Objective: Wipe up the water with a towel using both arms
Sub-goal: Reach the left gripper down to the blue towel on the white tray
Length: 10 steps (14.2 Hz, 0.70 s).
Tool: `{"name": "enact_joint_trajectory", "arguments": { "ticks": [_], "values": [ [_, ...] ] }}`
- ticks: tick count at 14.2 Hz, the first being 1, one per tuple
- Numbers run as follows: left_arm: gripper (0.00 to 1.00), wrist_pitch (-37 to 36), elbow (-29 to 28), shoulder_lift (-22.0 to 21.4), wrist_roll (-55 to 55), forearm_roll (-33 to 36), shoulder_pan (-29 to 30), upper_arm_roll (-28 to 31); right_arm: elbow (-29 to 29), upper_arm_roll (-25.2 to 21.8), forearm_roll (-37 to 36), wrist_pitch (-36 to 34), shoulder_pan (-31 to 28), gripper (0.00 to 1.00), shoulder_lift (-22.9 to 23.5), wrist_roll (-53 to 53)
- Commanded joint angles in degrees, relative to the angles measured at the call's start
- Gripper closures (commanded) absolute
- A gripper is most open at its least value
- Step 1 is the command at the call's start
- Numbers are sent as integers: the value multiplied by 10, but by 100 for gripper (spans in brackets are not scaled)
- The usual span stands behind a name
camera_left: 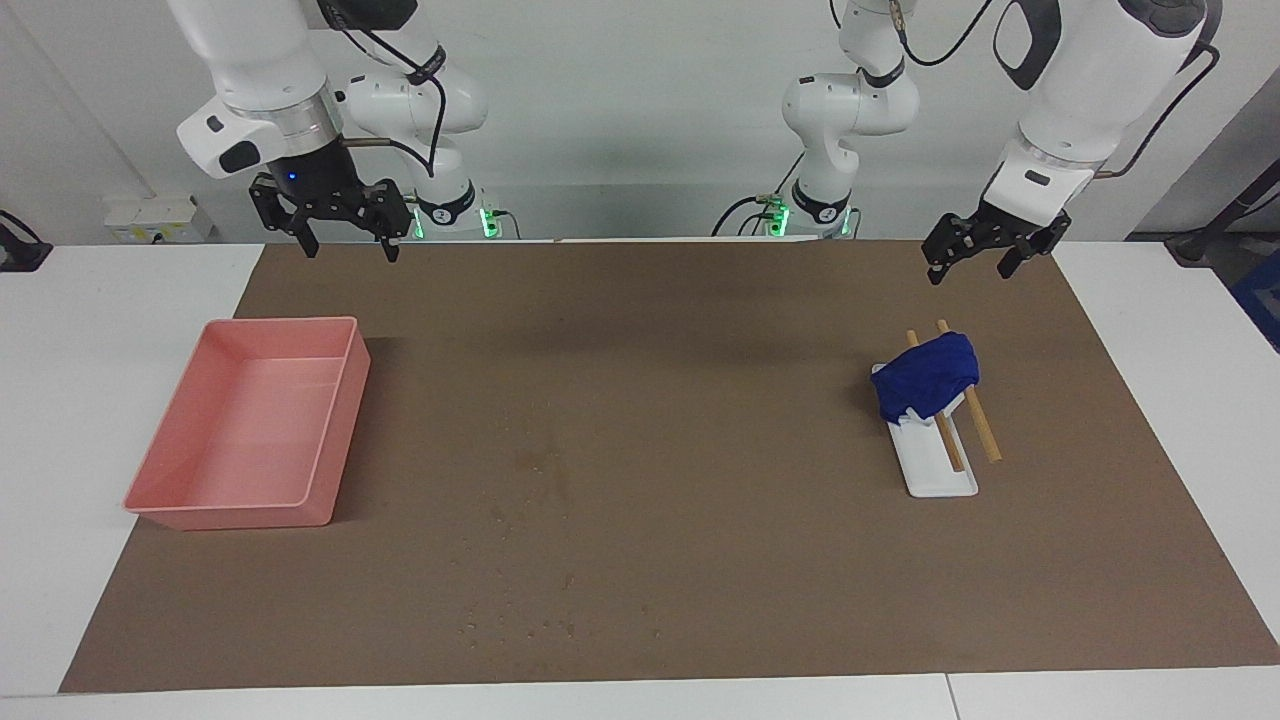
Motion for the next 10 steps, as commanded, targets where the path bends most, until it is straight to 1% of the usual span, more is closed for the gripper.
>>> {"name": "enact_joint_trajectory", "arguments": {
  "ticks": [1,10],
  "values": [
    [0,-3,-2,-7,0,10,-3,3,-15,5,8,-2,-8,0,-9,10],
    [0,-2,-9,-10,-3,10,1,4,-19,4,9,2,-8,0,-10,28]
  ]
}}
